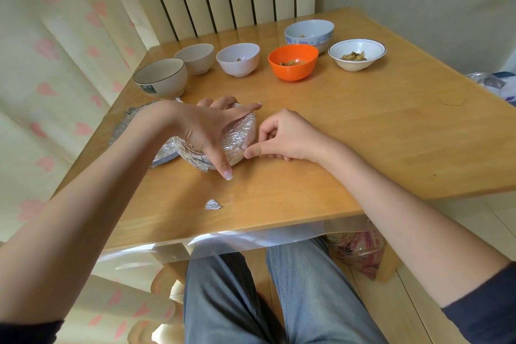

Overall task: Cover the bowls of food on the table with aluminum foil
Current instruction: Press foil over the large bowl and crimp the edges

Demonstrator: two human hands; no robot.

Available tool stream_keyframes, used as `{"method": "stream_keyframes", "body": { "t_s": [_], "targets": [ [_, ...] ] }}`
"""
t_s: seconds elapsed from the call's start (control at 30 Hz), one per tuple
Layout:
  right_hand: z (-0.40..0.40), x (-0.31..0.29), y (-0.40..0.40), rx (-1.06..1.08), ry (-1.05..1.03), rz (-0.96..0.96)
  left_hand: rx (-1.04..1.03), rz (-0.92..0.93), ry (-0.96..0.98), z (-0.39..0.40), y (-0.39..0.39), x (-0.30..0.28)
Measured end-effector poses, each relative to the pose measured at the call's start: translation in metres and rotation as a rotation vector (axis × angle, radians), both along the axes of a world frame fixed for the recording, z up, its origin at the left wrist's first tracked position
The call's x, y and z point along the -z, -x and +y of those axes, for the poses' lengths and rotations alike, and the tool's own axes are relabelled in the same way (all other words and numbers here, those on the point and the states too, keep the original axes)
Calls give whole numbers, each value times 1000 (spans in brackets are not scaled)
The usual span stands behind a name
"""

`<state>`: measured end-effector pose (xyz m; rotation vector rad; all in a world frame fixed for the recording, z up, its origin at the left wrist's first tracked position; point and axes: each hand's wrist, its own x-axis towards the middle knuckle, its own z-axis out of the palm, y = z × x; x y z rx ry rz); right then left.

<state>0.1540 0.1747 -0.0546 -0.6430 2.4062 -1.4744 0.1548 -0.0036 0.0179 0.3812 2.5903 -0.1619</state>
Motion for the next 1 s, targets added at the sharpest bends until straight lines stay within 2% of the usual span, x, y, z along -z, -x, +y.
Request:
{"method": "stream_keyframes", "body": {
  "t_s": [0.13, 0.27, 0.47, 0.77, 1.0],
  "targets": [
    [1, 3, 4, 90, 72, -24, -2, 3, 5, 0, -1, 0],
    [-4, 4, 4, 140, 36, 57, -4, 1, -9, 0, -1, -1],
    [11, 14, -2, 34, -56, 188, -38, 25, -31, -1, -2, 2],
    [-6, 11, 0, 143, -151, 330, -62, 16, -16, 0, -2, 2],
    [-1, 23, -20, 131, -170, 285, -99, 14, -21, 0, -5, 1]
  ]
}}
